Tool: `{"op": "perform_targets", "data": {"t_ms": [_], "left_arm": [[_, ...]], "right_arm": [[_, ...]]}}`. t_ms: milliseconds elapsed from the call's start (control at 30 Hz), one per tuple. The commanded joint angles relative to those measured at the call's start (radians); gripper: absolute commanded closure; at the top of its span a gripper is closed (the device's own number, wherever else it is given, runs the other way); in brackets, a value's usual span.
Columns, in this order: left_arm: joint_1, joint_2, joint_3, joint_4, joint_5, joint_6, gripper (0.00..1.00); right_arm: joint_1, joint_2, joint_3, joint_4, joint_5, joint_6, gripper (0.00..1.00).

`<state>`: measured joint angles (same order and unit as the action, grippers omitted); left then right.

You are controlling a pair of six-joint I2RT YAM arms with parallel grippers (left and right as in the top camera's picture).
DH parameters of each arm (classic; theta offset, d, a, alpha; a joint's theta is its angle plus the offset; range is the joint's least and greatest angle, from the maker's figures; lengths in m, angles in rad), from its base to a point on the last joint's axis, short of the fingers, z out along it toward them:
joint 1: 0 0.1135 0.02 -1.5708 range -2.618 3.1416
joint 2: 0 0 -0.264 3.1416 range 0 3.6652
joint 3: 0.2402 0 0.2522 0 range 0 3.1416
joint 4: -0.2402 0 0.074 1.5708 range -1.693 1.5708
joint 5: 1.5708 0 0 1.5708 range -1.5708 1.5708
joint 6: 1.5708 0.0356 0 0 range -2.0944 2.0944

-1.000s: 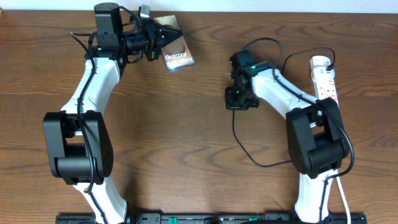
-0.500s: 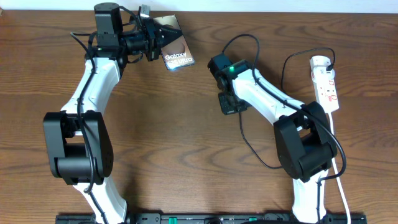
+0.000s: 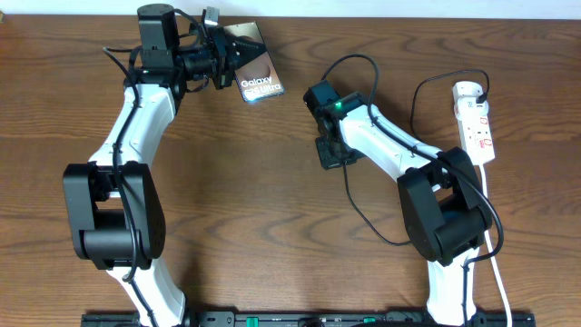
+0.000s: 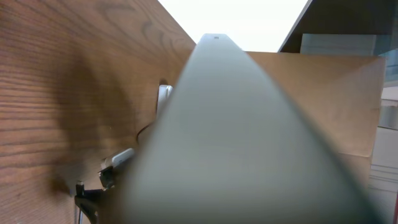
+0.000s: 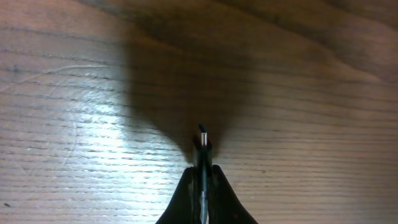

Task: Plug charger to phone and switch on socket
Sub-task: 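Close the right gripper on the cable just behind the plug, then lift the cable plug off the table with the right gripper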

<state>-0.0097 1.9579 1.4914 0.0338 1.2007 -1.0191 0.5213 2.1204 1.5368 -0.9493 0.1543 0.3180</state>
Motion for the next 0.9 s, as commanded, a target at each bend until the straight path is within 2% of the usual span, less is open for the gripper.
{"op": "perform_targets", "data": {"t_ms": [0,367,567,867], "left_arm": [[0.002,-0.002,0.002,0.011,0.019,0.016,0.93],[0.002,-0.002,0.002,0.011,0.018,0.016,0.93],[0.002,-0.002,0.002,0.011,0.019,0.016,0.93],[0.002,-0.002,0.002,0.011,0.022,0.016,0.93]], "right_arm": [[0.001,0.014,-0.027,0.012,-0.034,-0.011,0.99],[0.002,0.014,-0.061,0.032,-0.039,-0.005,0.99],[0.002,0.024,-0.061,0.006,-0.080,-0.005,0.93],[-0.010,0.040,-0.061,-0.037,-0.133,0.000,0.90]]}}
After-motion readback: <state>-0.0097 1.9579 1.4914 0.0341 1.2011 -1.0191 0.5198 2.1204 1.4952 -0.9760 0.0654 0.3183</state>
